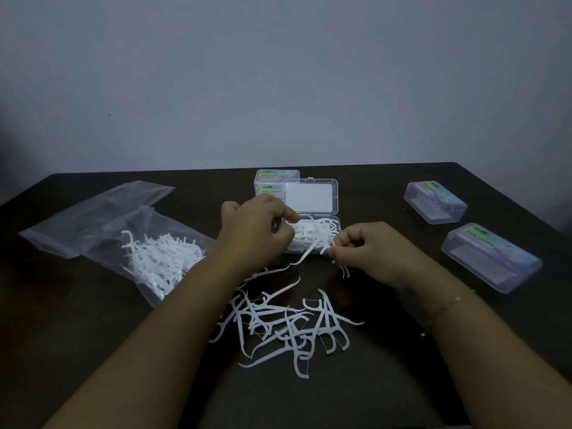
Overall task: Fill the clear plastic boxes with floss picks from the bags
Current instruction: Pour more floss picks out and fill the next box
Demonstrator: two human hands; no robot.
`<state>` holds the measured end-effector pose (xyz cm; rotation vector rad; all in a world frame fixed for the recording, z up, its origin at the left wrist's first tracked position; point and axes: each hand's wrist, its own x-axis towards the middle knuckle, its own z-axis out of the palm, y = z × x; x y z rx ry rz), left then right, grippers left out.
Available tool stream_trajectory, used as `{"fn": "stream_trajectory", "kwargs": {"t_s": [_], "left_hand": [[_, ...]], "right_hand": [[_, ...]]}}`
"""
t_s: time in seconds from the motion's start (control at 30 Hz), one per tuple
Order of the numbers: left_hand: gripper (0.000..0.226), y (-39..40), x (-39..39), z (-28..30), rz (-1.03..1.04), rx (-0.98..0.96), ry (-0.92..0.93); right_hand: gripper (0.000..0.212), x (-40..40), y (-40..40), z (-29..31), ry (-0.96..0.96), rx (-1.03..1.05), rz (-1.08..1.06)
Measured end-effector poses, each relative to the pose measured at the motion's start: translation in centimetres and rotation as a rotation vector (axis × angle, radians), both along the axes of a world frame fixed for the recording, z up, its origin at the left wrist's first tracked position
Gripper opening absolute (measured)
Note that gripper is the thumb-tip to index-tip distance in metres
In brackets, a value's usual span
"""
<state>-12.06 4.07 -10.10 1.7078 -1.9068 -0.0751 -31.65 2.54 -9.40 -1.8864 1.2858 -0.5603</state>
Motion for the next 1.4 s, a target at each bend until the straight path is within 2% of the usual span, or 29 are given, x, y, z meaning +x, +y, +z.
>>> {"fn": "stream_trajectory", "kwargs": {"t_s": [0.03,0.1,0.13,0.27,0.4,0.5,0.6,0.67,0.77,0.83,0.93,1.03,1.13,1.2,1.3,1.4], "left_hand": [[0.017,0.1,-0.1,0.1,-0.018,-0.003,0.07],[0.038,0.1,0.0,-0.1,-0.059,0.018,0.204],[0.042,0.1,0.0,-0.3,-0.077,0.036,0.254],[0.035,0.1,-0.3,-0.8,-0.154,0.137,0.323],[0.014,0.4,-0.9,-0.2,-0.209,0.187,0.437],[0.016,0.8,-1.0,0.4,-0.244,0.261,0.556],[0.017,1.0,-1.1,0.5,-0.302,0.326,0.619],[0.025,1.0,-1.0,0.5,-0.308,0.346,0.659],[0.049,0.8,-0.9,0.5,-0.289,0.319,0.713],[0.053,0.7,-0.8,0.4,-0.276,0.277,0.711],[0.043,0.6,-0.8,0.3,-0.288,0.212,0.703],[0.052,0.5,-0.9,0.2,-0.276,0.171,0.679],[0.061,0.3,-0.9,-0.3,-0.228,0.111,0.547],[0.06,0.4,-0.9,-0.3,-0.169,0.076,0.407],[0.059,0.5,-1.1,-0.1,-0.056,0.051,0.137],[0.053,0.4,-0.9,-0.1,-0.045,0.019,0.036]], "right_hand": [[0.011,0.0,-0.1,0.0,-0.026,0.007,-0.017],[0.011,0.0,-0.1,0.1,-0.064,0.007,-0.056],[0.01,0.0,0.0,0.1,-0.074,0.0,-0.073],[0.014,0.3,0.1,0.0,-0.106,-0.03,-0.095],[0.014,0.6,0.7,-0.1,-0.272,0.042,-0.116],[0.025,0.7,0.9,-0.2,-0.354,0.137,-0.101],[0.023,0.6,0.9,-0.2,-0.383,0.205,-0.078],[0.017,0.6,0.7,-0.2,-0.435,0.255,-0.073],[0.015,0.6,0.6,-0.2,-0.541,0.366,-0.022],[0.017,0.6,0.5,-0.2,-0.608,0.44,0.014],[0.019,0.5,0.4,-0.3,-0.67,0.517,0.017],[0.02,0.5,0.4,-0.4,-0.701,0.559,0.024],[0.017,0.4,0.2,-0.4,-0.68,0.552,0.012],[0.014,0.4,0.4,-0.2,-0.586,0.476,0.007],[0.015,0.6,0.9,0.1,-0.291,0.189,-0.038],[0.012,0.8,0.9,0.0,-0.211,-0.031,-0.029]]}}
